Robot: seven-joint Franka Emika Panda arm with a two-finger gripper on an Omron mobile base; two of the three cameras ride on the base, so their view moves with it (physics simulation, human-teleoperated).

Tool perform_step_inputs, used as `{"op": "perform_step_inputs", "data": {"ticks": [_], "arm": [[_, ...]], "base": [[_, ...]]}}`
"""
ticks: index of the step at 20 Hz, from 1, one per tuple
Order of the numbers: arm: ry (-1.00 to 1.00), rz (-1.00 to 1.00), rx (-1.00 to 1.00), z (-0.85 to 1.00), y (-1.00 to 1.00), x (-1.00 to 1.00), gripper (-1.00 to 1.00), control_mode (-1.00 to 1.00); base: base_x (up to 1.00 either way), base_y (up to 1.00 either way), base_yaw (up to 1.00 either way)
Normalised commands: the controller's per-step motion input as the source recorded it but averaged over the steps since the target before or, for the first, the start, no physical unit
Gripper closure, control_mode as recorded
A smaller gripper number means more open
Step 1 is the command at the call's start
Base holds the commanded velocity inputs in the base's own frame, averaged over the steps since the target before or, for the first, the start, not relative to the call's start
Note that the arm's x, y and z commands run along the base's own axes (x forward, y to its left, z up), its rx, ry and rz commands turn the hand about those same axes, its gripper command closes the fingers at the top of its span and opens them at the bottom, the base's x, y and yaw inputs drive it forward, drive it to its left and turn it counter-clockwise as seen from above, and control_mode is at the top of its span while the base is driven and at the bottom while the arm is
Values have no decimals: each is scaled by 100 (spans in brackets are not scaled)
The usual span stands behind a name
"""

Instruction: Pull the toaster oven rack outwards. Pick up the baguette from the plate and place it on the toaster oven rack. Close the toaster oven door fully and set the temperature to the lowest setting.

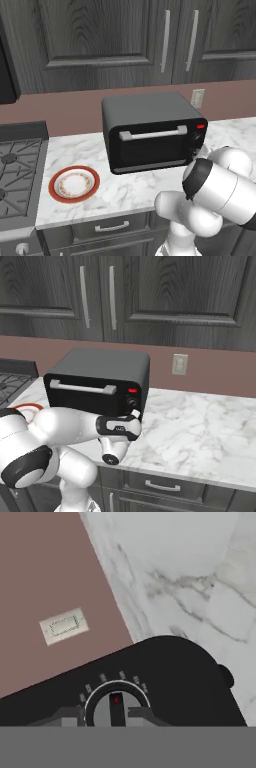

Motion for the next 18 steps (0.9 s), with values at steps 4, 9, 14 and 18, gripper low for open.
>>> {"op": "perform_step_inputs", "data": {"ticks": [4, 9, 14, 18], "arm": [[-4, 11, -47, -13, 0, 3, 100, -100], [-7, 13, -53, -28, 0, 0, 100, -100], [-7, 16, -51, -24, 0, 0, 100, -100], [-9, 18, -50, -13, -4, 0, 100, -100]], "base": [[0, 0, 0], [0, 0, 0], [0, 0, 0], [0, 0, 0]]}}
